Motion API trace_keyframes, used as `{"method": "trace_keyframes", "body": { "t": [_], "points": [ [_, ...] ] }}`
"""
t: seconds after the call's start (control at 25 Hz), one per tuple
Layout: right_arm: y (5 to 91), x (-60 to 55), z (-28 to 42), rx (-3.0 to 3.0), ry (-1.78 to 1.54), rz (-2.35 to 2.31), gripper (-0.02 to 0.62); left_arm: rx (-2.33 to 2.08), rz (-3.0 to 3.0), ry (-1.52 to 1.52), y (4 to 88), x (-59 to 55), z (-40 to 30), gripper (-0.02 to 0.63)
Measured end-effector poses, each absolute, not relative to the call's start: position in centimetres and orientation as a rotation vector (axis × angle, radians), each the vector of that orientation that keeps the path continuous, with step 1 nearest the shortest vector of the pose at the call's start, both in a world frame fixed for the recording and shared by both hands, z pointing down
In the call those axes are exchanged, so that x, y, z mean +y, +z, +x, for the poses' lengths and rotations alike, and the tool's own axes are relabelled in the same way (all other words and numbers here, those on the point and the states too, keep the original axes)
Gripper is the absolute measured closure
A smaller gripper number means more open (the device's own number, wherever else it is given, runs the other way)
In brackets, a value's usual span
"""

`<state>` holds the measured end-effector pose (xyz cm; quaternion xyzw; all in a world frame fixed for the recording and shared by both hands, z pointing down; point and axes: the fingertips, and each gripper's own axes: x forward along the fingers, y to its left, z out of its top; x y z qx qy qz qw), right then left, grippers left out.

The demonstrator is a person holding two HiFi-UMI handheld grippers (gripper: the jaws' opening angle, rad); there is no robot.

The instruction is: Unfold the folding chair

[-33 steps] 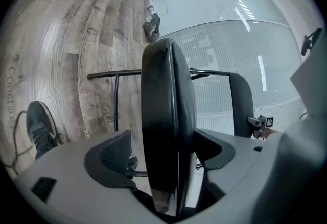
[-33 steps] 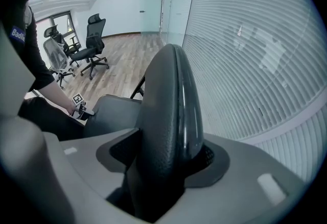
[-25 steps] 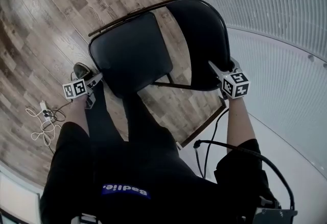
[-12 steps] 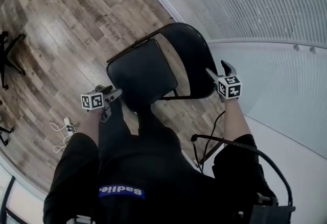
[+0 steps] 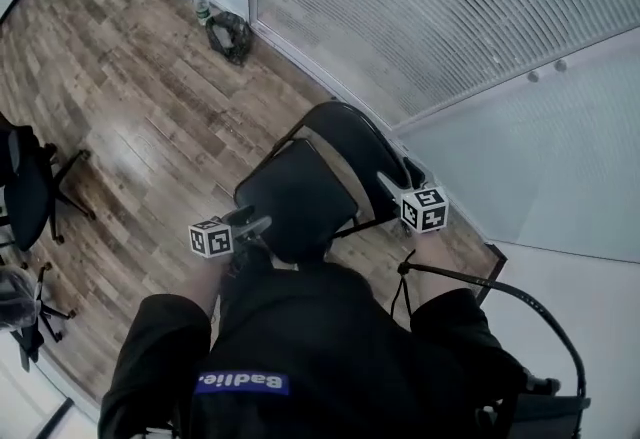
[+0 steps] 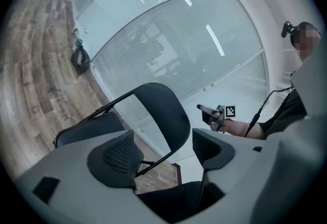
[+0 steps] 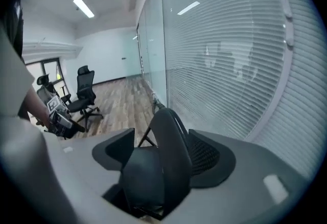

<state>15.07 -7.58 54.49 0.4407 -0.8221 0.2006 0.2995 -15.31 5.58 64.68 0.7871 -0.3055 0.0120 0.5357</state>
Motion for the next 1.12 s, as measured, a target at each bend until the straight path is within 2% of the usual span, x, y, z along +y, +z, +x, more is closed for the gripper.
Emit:
{"method": "trace_keyframes", "body": {
  "t": [0.44, 0.64, 0.84, 1.12],
  "points": [
    [50.1, 1.2, 8.0, -2.532, 0.719, 0.883, 0.366, -0.731, 2.315, 0.096, 49.2, 1.8, -5.9, 0.255],
    [47.0, 1.7, 7.8, -2.670, 0.745, 0.787, 0.398, -0.744, 2.431, 0.049, 43.8, 1.1, -1.3, 0.328],
    [44.2, 1.9, 8.6, -2.746, 0.701, 0.691, 0.423, -0.761, 2.515, 0.033, 39.9, 1.3, 2.3, 0.360],
    [41.2, 2.7, 7.9, -2.796, 0.674, 0.686, 0.447, -0.671, 2.670, 0.011, 34.8, 1.3, 3.8, 0.425]
  ]
}}
